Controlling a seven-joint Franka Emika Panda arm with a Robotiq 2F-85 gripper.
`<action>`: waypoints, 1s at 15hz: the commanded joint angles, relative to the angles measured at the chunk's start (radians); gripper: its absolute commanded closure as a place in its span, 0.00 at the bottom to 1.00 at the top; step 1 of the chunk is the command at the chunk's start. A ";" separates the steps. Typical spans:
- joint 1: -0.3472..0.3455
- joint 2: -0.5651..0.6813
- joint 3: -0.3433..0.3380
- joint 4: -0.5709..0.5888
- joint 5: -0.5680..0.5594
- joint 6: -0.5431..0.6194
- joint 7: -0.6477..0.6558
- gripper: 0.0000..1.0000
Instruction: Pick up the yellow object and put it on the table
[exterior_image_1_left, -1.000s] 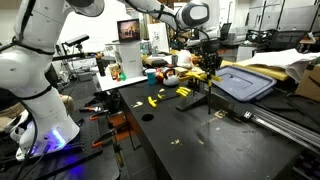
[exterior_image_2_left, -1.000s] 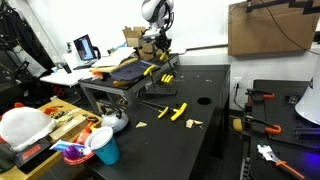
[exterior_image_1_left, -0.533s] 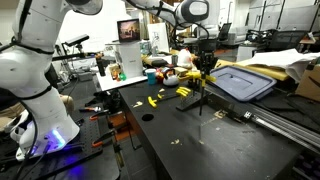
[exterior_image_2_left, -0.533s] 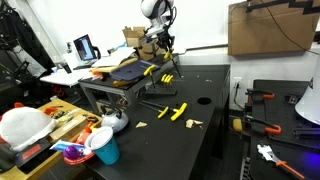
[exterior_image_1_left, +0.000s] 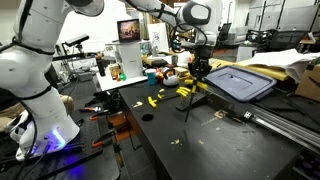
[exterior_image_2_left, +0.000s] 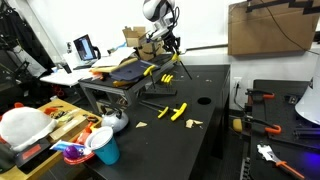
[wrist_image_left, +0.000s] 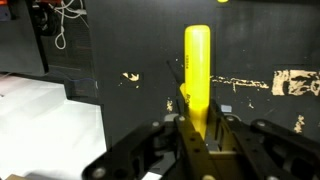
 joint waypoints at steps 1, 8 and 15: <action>-0.025 0.063 0.013 0.073 0.007 -0.117 -0.044 0.94; -0.033 0.267 0.020 0.284 0.005 -0.323 -0.068 0.94; -0.042 0.453 0.006 0.528 -0.005 -0.494 -0.036 0.94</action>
